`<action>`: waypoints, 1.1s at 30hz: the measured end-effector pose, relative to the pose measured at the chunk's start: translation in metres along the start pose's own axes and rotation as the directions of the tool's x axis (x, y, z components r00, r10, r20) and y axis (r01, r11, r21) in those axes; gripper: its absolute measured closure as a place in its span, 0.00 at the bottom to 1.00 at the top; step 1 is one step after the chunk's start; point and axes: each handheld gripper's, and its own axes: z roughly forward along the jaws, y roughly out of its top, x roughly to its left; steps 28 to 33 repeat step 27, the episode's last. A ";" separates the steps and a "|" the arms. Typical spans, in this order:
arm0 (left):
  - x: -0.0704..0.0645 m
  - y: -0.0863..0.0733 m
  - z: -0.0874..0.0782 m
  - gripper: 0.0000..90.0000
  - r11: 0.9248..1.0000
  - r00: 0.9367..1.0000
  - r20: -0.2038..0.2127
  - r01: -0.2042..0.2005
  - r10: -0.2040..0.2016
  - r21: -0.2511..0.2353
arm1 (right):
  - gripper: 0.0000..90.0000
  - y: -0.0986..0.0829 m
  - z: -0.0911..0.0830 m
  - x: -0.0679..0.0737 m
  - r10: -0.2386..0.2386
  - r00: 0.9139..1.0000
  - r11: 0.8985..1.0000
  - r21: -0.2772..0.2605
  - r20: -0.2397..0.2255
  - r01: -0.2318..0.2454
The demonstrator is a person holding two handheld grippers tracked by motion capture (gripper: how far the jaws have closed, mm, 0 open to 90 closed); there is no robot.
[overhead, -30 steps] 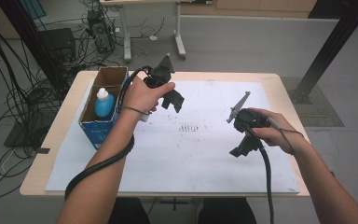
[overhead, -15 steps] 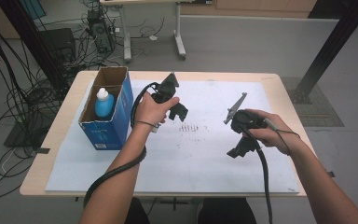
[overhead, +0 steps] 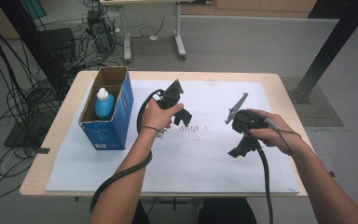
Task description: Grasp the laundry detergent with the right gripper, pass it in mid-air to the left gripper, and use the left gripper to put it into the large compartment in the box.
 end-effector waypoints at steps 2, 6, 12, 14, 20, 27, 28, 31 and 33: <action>-0.001 0.000 0.001 0.13 1.000 1.000 -0.001 0.001 -0.001 -0.001 | 0.06 0.000 0.000 0.000 -0.002 1.000 1.000 0.002 0.003 0.002; -0.001 -0.002 0.003 0.13 1.000 1.000 0.011 -0.003 0.003 0.002 | 0.06 0.001 0.001 0.001 -0.006 1.000 1.000 0.008 0.001 0.006; -0.002 -0.002 0.004 0.13 1.000 1.000 0.020 -0.003 0.003 0.002 | 0.06 0.002 0.002 0.001 -0.005 1.000 1.000 0.013 0.001 0.005; -0.002 -0.002 0.003 0.13 1.000 1.000 0.023 -0.005 0.005 0.004 | 0.06 0.002 0.002 0.002 -0.003 1.000 1.000 0.009 0.003 0.003; -0.003 -0.002 0.001 0.13 1.000 0.999 0.036 -0.010 0.010 0.004 | 0.06 0.004 0.002 0.003 -0.003 1.000 1.000 0.005 0.003 0.003; -0.002 -0.003 0.001 0.14 1.000 0.999 0.039 -0.009 0.009 0.003 | 0.06 0.003 0.003 0.005 -0.003 1.000 1.000 0.005 -0.001 0.003; -0.002 -0.003 0.001 0.14 1.000 0.999 0.039 -0.009 0.009 0.003 | 0.06 0.003 0.003 0.005 -0.003 1.000 1.000 0.005 -0.001 0.003; -0.002 -0.003 0.001 0.14 1.000 0.999 0.039 -0.009 0.009 0.003 | 0.06 0.003 0.003 0.005 -0.003 1.000 1.000 0.005 -0.001 0.003; -0.002 -0.003 0.001 0.14 1.000 0.999 0.039 -0.009 0.009 0.003 | 0.06 0.003 0.003 0.005 -0.003 1.000 1.000 0.005 -0.001 0.003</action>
